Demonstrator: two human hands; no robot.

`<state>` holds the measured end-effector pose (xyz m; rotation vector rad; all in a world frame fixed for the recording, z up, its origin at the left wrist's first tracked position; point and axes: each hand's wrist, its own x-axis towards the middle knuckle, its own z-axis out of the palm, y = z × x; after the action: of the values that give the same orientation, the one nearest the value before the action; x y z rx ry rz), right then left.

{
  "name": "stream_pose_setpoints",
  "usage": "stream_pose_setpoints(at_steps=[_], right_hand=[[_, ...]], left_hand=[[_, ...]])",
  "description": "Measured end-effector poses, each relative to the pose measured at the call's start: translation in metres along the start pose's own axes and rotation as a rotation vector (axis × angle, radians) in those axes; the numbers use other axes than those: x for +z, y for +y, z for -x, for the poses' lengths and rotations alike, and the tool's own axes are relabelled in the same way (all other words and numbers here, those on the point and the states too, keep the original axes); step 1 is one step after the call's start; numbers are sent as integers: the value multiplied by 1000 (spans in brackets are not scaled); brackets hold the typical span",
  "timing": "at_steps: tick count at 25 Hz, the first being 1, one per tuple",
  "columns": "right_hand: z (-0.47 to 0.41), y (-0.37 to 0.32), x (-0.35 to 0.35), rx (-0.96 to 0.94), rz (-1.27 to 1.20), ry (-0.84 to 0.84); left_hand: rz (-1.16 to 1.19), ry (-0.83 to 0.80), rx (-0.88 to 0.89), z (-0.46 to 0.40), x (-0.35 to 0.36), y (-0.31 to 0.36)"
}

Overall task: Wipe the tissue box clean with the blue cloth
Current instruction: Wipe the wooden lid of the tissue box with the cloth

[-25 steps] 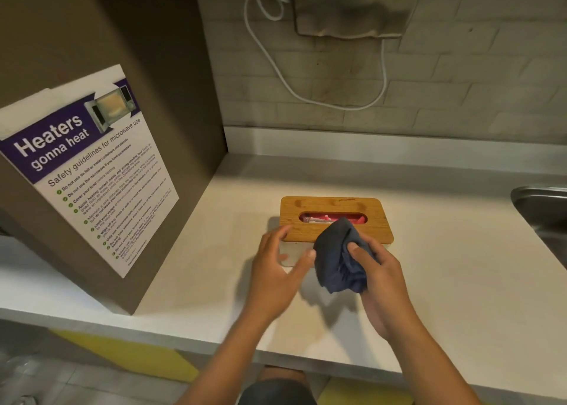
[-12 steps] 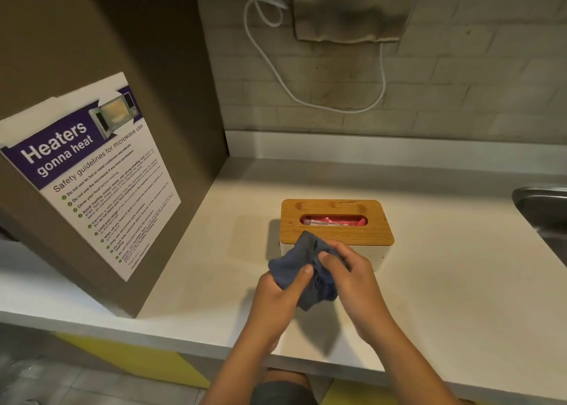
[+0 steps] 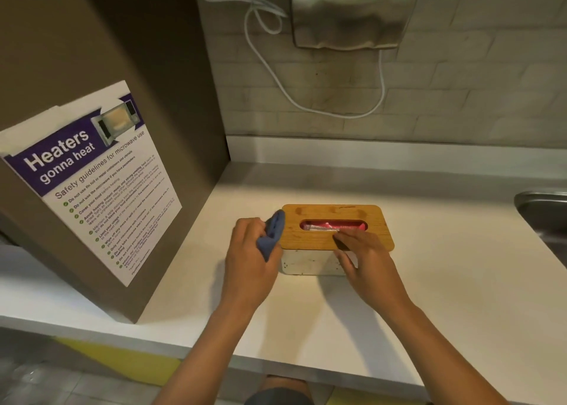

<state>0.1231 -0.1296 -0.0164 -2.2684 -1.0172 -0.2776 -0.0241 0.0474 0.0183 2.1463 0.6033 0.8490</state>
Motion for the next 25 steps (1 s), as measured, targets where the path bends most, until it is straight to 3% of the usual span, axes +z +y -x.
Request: stream_pose_setpoints(at_steps=[6,12,14,19,25], right_hand=[[-10,6,3,-27,-48,-29],[-10,15,10,4,-85,-34],[-9,14,10,15,-102,-14],[-7,18,14,14,-98,-35],[-6,19,16,-8,-82,-30]], left_hand=[[-259,-158,82,-9,35,-19],[-657,-173,465,12,51,-25],[-625,-152,522,5,43,-31],[-420,-146,385,-16,31,-38],[-515,-240,554,8,35,-35]])
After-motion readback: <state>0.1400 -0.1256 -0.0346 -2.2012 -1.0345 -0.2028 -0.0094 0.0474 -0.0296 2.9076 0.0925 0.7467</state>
